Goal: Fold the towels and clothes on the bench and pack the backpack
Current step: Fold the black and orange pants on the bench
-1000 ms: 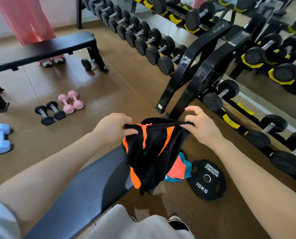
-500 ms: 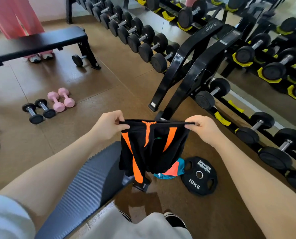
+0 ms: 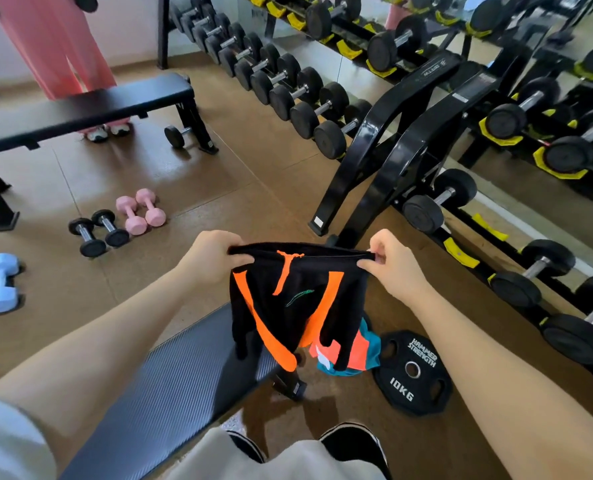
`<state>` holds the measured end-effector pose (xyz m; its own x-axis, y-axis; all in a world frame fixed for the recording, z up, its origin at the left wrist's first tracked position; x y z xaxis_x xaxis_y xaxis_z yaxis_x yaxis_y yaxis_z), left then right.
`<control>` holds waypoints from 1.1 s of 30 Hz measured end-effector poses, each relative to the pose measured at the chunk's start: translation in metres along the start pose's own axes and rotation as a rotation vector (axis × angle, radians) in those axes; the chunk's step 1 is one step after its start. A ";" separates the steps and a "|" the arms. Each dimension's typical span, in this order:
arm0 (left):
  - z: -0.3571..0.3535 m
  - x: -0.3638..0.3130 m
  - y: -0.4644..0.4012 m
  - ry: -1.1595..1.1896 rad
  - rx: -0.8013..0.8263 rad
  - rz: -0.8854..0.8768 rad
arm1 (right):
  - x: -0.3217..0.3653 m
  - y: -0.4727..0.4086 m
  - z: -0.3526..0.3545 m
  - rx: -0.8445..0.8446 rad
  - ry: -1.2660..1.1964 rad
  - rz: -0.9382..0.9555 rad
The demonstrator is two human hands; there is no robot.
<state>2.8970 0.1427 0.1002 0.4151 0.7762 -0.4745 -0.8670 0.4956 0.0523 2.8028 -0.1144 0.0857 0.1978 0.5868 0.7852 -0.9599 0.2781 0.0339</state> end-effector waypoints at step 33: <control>-0.178 -0.125 -0.041 0.770 -0.055 0.590 | -0.120 -0.211 0.042 0.247 -0.054 0.110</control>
<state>2.8316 -0.0442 0.0010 -0.3680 0.4167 -0.8312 -0.8976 0.0743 0.4346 2.9735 -0.2752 0.0104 0.0856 0.5601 0.8240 -0.9957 0.0177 0.0914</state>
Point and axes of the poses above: each hand's wrist, its own y-axis away from the middle knuckle, its own z-axis out of the back of the hand, x = y × z, the point moved 10 cm from there along -y, towards the middle knuckle, and after that the axes turned 8 degrees about -y, right-handed, at the moved point
